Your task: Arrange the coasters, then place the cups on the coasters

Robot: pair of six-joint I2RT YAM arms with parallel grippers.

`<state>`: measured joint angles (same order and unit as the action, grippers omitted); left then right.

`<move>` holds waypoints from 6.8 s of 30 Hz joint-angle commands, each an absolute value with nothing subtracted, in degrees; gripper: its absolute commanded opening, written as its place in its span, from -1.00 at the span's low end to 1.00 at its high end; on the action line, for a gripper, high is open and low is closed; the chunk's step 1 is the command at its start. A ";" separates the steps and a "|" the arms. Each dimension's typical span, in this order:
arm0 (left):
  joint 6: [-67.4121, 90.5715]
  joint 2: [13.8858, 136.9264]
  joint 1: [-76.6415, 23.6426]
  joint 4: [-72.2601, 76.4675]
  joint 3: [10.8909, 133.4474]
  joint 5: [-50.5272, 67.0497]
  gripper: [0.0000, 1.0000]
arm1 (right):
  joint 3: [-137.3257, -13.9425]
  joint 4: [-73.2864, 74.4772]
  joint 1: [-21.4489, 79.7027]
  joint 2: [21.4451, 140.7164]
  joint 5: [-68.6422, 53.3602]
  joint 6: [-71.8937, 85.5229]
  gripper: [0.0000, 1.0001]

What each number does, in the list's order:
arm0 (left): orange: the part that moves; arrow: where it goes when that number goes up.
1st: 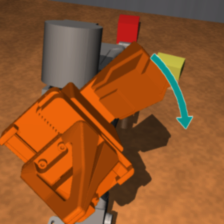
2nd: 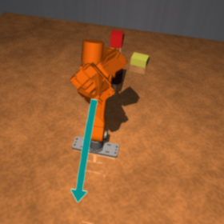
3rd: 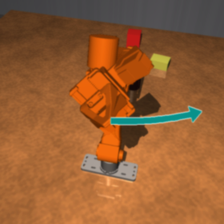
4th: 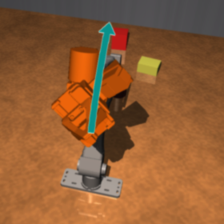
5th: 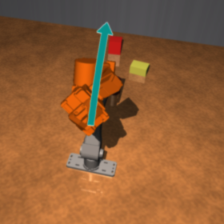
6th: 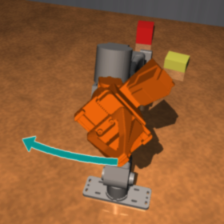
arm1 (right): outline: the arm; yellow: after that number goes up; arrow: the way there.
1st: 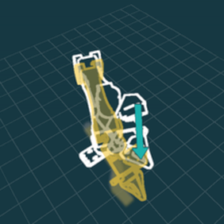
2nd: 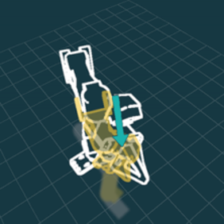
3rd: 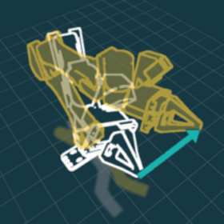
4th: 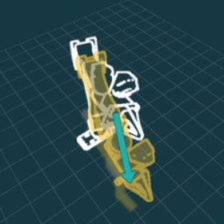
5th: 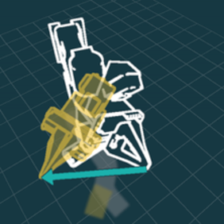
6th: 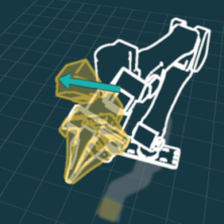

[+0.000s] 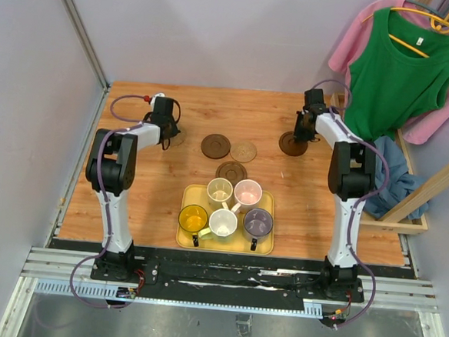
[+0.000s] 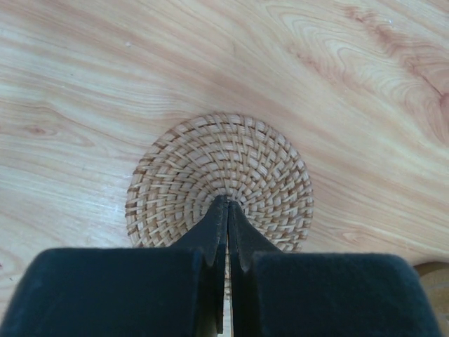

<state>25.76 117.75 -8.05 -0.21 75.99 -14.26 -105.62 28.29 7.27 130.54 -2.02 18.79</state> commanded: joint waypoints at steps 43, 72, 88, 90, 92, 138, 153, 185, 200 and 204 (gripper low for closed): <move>24.31 112.23 -19.86 13.24 67.32 14.17 -0.99 | -88.13 17.46 32.31 120.42 -25.28 17.00 -0.99; 23.33 116.60 -20.32 11.11 70.68 15.83 -0.99 | -75.52 28.71 24.37 116.39 -2.24 21.62 -0.99; 23.29 117.80 -20.36 9.58 71.94 13.95 -0.99 | -92.07 34.57 15.40 124.57 3.31 18.01 -0.99; 23.33 118.35 -20.33 9.29 72.59 13.70 -0.99 | -94.75 34.90 15.25 126.28 1.36 17.65 -0.99; 23.30 119.19 -20.37 8.74 73.50 13.63 -0.99 | -96.76 34.89 15.21 127.55 -0.75 17.65 -0.99; 23.96 126.32 -13.02 4.69 81.60 6.47 -0.99 | -121.12 31.45 16.39 140.34 -9.42 14.34 -0.99; 23.88 122.74 -12.55 5.23 80.23 7.84 -0.99 | -116.88 26.47 16.67 129.63 -15.58 13.12 -0.92; 24.96 106.95 -12.57 10.86 65.52 10.60 -0.99 | -109.25 28.91 26.28 134.61 -18.06 11.55 -0.96; 24.98 103.51 -12.56 10.44 64.81 10.20 -0.99 | -115.73 30.21 26.28 139.85 -16.10 11.22 -0.96; 24.79 103.75 -12.57 10.46 64.13 9.76 -0.99 | -117.43 30.67 26.19 140.52 -14.51 11.12 -0.95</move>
<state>24.84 104.84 -12.82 9.41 65.25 10.57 -115.63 27.86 26.13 137.71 -17.93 12.14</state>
